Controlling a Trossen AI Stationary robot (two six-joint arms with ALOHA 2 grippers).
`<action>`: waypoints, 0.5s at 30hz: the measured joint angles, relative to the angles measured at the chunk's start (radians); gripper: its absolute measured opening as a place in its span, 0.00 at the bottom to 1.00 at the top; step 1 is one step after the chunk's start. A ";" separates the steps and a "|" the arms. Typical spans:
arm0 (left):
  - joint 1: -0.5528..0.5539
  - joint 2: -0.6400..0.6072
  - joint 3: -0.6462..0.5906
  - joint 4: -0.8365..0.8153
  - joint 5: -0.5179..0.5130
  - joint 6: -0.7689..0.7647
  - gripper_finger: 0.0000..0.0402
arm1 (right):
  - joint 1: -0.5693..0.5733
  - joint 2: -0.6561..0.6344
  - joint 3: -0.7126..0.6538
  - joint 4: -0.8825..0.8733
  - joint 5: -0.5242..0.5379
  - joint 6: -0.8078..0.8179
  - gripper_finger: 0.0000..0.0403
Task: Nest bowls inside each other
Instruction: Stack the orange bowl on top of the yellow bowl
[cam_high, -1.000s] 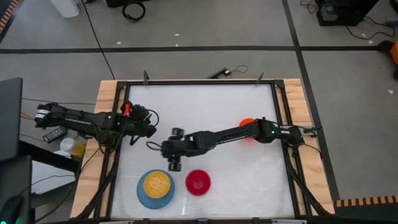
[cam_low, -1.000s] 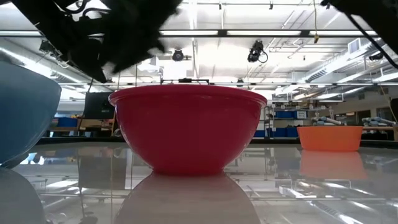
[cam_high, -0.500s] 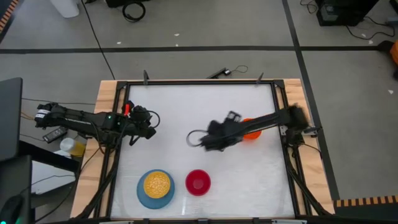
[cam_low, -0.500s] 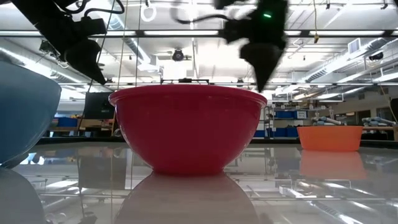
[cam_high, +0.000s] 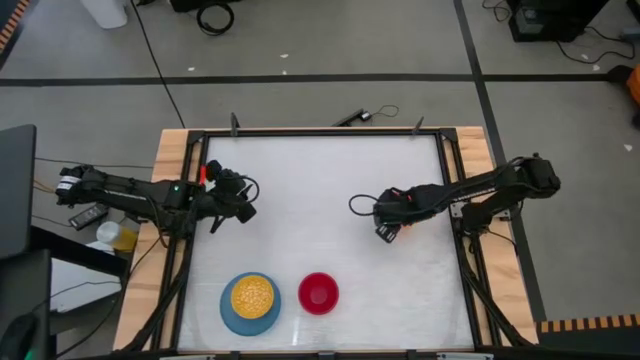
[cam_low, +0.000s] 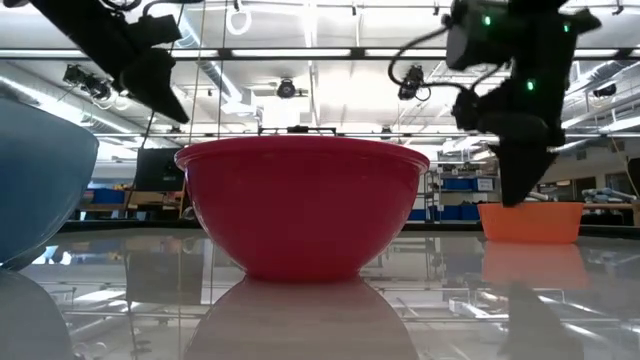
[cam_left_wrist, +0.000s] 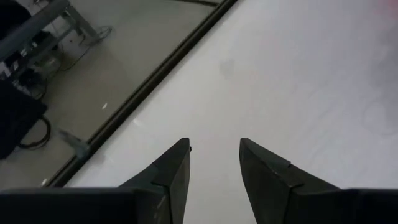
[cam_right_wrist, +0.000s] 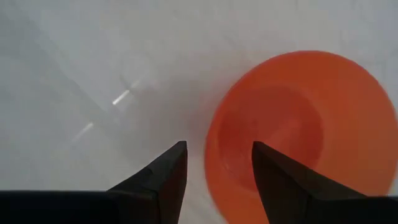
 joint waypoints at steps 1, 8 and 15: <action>0.000 0.000 0.000 0.013 0.000 0.008 0.35 | -0.001 0.000 -0.021 0.025 0.007 -0.018 0.46; 0.000 0.001 0.000 0.029 0.000 0.006 0.35 | -0.001 0.053 -0.078 0.124 -0.010 -0.104 0.31; -0.001 0.001 0.000 0.032 0.001 -0.083 0.35 | 0.056 0.112 0.021 0.148 -0.010 -0.069 0.04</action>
